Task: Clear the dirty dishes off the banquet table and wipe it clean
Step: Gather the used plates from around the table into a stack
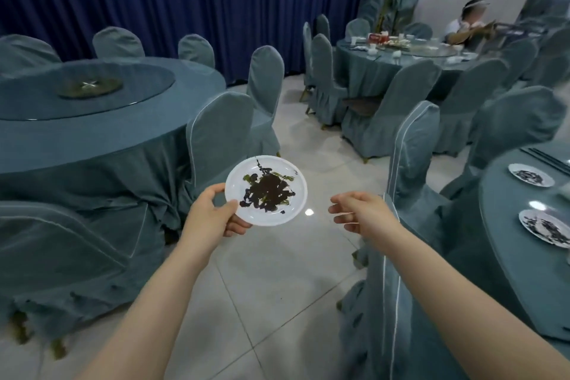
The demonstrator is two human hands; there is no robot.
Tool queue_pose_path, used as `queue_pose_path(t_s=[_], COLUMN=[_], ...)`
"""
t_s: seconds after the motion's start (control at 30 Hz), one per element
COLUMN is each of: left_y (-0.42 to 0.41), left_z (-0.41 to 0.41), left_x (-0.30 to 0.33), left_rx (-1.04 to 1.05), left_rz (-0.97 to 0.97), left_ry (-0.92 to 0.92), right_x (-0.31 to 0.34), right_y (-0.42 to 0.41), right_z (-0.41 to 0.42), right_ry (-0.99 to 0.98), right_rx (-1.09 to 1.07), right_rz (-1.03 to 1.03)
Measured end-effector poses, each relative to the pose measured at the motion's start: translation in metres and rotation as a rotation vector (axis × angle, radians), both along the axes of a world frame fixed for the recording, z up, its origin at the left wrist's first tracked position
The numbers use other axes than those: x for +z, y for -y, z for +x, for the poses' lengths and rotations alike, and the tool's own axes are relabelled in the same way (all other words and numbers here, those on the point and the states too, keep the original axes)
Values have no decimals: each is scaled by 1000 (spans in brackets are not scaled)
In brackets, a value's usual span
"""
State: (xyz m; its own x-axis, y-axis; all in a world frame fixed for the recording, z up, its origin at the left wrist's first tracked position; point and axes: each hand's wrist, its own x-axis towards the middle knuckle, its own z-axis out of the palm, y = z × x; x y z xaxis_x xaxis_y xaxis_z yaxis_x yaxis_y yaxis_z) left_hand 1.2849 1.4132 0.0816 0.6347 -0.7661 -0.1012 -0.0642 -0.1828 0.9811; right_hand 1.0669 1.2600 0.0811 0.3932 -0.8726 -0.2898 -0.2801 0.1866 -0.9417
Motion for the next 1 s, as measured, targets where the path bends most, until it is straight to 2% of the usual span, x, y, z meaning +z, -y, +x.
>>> queue_pose_path(t_s=[0.27,0.4,0.6,1.0], left_y=[152,233,374,604], left_z=[103,124,127,70], left_x=[2,10,18,22], left_rx=[-173,-240,-414,-659], left_rz=[-21,-63,-75,-47], left_ry=[-12,-106,-58,-130], right_x=[-3,-9,-20,-51], right_y=[111,157,247,393], right_z=[53,48,31,-45], right_ry=[53,109,157,171], right_rx=[-226,-390,-619,-962], right_rz=[-16,2,11,77])
